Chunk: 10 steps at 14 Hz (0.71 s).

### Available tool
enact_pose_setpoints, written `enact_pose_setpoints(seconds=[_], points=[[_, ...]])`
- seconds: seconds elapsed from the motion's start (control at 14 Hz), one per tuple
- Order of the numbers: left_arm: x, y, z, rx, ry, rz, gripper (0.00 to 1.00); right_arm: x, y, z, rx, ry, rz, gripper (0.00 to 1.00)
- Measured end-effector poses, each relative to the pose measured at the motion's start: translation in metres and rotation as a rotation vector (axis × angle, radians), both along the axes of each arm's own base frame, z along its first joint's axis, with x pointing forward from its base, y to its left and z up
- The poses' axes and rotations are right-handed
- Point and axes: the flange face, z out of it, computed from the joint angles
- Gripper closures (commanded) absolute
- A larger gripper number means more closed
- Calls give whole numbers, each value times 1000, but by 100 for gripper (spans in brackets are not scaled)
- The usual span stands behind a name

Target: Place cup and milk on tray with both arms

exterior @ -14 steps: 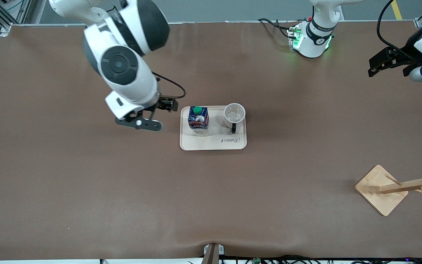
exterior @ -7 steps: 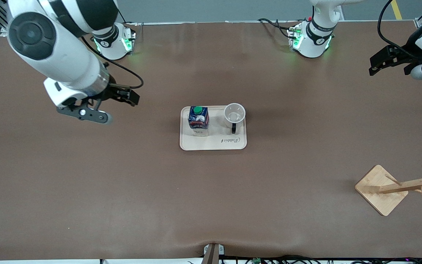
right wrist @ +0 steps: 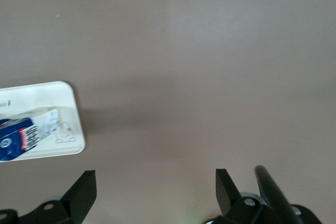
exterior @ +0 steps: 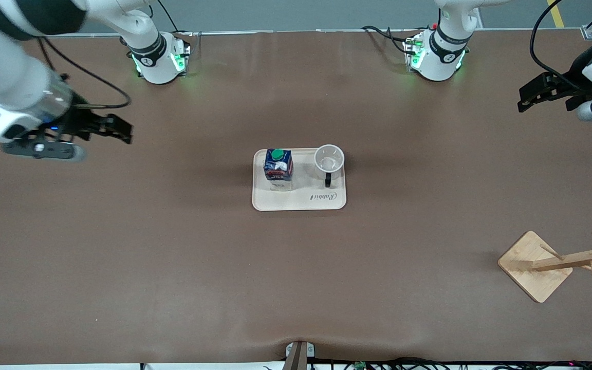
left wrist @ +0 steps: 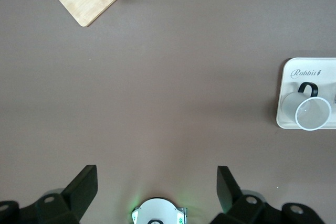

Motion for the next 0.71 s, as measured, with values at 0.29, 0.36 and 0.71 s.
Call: enact_pose_setpoints(seconds=[0.29, 0.36, 0.71], points=[[3, 7, -3, 87, -6, -3, 0, 3, -90, 9, 19, -31, 42, 0], [4, 6, -2, 97, -15, -7, 0, 2, -110, 10, 23, -35, 61, 0], [11, 5, -9, 96, -54, -32, 0, -10, -118, 34, 31, -7, 90, 0]])
